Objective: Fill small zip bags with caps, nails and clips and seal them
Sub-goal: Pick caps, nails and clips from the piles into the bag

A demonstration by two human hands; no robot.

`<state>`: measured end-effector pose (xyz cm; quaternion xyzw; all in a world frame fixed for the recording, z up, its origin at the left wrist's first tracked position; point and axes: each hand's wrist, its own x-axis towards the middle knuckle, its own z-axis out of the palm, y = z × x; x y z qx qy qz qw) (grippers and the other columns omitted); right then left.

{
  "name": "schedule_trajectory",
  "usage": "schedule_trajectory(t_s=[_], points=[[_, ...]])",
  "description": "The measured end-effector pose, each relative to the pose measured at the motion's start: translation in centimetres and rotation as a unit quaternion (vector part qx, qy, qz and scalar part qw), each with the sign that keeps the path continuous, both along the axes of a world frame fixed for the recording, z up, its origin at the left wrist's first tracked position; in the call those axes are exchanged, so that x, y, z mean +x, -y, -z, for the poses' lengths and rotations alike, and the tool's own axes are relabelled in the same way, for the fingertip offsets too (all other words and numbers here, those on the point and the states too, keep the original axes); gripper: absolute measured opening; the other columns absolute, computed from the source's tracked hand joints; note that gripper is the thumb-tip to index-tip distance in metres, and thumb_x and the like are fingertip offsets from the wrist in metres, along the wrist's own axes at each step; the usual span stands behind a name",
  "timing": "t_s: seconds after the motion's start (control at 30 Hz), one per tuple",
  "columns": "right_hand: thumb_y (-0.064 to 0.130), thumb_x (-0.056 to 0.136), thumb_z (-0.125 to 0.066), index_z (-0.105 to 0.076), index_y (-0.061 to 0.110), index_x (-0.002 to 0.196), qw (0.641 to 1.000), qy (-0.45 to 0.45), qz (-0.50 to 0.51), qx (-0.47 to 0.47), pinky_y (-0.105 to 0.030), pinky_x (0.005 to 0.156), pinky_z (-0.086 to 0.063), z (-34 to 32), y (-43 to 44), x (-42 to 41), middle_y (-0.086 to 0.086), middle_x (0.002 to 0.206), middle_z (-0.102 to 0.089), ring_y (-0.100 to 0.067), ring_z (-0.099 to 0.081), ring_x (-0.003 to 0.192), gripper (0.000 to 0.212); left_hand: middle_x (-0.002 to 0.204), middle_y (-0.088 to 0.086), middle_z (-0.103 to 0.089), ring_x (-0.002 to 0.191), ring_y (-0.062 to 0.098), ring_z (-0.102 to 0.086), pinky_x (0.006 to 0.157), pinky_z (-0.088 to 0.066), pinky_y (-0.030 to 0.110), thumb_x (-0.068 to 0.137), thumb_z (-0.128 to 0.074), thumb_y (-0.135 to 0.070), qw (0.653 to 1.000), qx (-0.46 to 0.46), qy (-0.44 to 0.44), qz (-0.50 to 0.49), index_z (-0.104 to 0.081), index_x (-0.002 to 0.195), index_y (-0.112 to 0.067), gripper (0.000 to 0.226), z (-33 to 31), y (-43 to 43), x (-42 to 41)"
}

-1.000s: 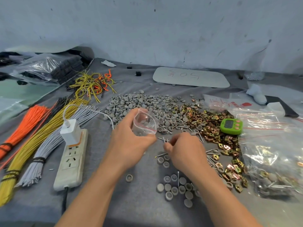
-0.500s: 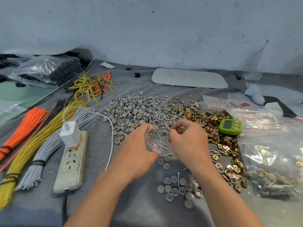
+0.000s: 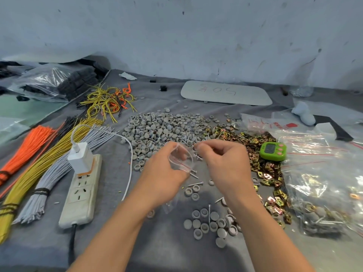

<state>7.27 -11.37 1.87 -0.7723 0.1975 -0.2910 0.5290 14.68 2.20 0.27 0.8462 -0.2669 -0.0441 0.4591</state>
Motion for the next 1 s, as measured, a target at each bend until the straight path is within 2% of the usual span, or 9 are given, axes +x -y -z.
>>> schedule_trajectory(t_s=[0.07,0.17,0.27,0.37,0.47,0.53,0.67,0.87,1.0], points=[[0.022,0.092,-0.075,-0.082,0.033,0.081,0.997,-0.049,0.055,-0.025,-0.019,0.053,-0.049,0.3,1.1,0.1,0.016,0.071,-0.075,0.003,-0.061,0.053,0.017,0.098,-0.016,-0.072,0.095,0.005,-0.066,0.088,-0.052,0.033,0.071,-0.075,-0.015,0.998,-0.049,-0.039,-0.026,-0.066,0.097,-0.031,0.031,-0.2,-0.1,0.2],[0.022,0.093,-0.072,-0.079,0.035,0.083,0.964,-0.211,0.005,-0.160,-0.019,0.052,-0.052,1.1,1.5,0.1,0.013,0.075,-0.074,-0.001,-0.063,0.052,0.018,0.096,-0.013,-0.074,0.089,0.003,-0.067,0.077,-0.049,0.023,0.066,-0.072,-0.013,0.986,-0.131,-0.089,-0.044,-0.069,0.098,-0.024,0.034,-0.6,-0.4,0.4],[0.013,0.090,-0.065,-0.074,0.035,0.091,0.902,-0.330,-0.057,-0.270,-0.034,0.077,-0.061,2.0,0.8,0.2,0.004,0.091,-0.076,-0.019,-0.072,0.084,0.024,0.093,-0.008,-0.072,0.081,0.004,-0.064,0.072,-0.048,0.016,0.072,-0.072,-0.001,0.968,-0.212,-0.125,-0.043,-0.070,0.099,-0.017,0.031,-1.2,-0.7,0.5],[0.005,0.088,-0.059,-0.077,0.031,0.099,0.881,-0.363,-0.068,-0.296,-0.035,0.078,-0.059,2.5,0.2,0.4,-0.003,0.097,-0.076,-0.028,-0.072,0.091,0.033,0.086,-0.002,-0.069,0.080,0.009,-0.062,0.074,-0.048,0.022,0.069,-0.071,-0.003,0.939,-0.286,-0.185,-0.040,-0.069,0.095,-0.015,0.028,-1.8,-0.8,0.5],[0.002,0.085,-0.058,-0.076,0.027,0.099,0.869,-0.383,-0.076,-0.304,-0.036,0.075,-0.058,2.5,0.3,0.3,-0.006,0.097,-0.075,-0.031,-0.071,0.090,0.034,0.085,0.003,-0.069,0.092,0.018,-0.059,0.084,-0.043,0.034,0.081,-0.065,0.008,0.897,-0.314,-0.303,-0.071,-0.072,0.088,-0.012,0.021,-2.1,-0.7,0.4],[0.004,0.085,-0.058,-0.073,0.023,0.098,0.858,-0.397,-0.082,-0.315,-0.036,0.075,-0.056,2.5,0.6,0.0,-0.006,0.098,-0.072,-0.031,-0.069,0.092,0.028,0.082,0.004,-0.068,0.094,0.022,-0.058,0.089,-0.043,0.037,0.084,-0.062,0.010,0.874,-0.323,-0.354,-0.085,-0.071,0.083,-0.012,0.024,-2.3,-0.6,0.2],[0.013,0.092,-0.061,-0.069,0.018,0.100,0.849,-0.398,-0.083,-0.338,-0.036,0.080,-0.052,2.6,0.8,-0.3,-0.005,0.106,-0.064,-0.030,-0.064,0.099,0.013,0.082,0.003,-0.070,0.091,0.020,-0.064,0.094,-0.047,0.040,0.085,-0.062,0.007,0.849,-0.365,-0.377,-0.058,-0.071,0.083,-0.011,0.021,-2.6,-0.8,0.1],[0.005,0.091,-0.052,-0.059,0.017,0.099,0.831,-0.410,-0.088,-0.366,-0.034,0.068,-0.040,2.1,0.8,-0.5,-0.006,0.092,-0.060,-0.033,-0.064,0.093,0.016,0.088,0.006,-0.068,0.094,0.022,-0.060,0.093,-0.043,0.042,0.085,-0.064,0.003,0.867,-0.354,-0.344,-0.065,-0.072,0.080,-0.015,0.020,-2.8,-0.9,0.2],[0.007,0.091,-0.051,-0.059,0.016,0.100,0.832,-0.422,-0.091,-0.348,-0.035,0.068,-0.042,1.8,0.8,-0.6,-0.005,0.090,-0.058,-0.031,-0.058,0.085,0.015,0.092,0.007,-0.067,0.089,0.018,-0.061,0.085,-0.045,0.032,0.086,-0.066,0.004,0.910,-0.306,-0.275,-0.053,-0.070,0.091,-0.012,0.017,-2.3,-0.8,0.1]])
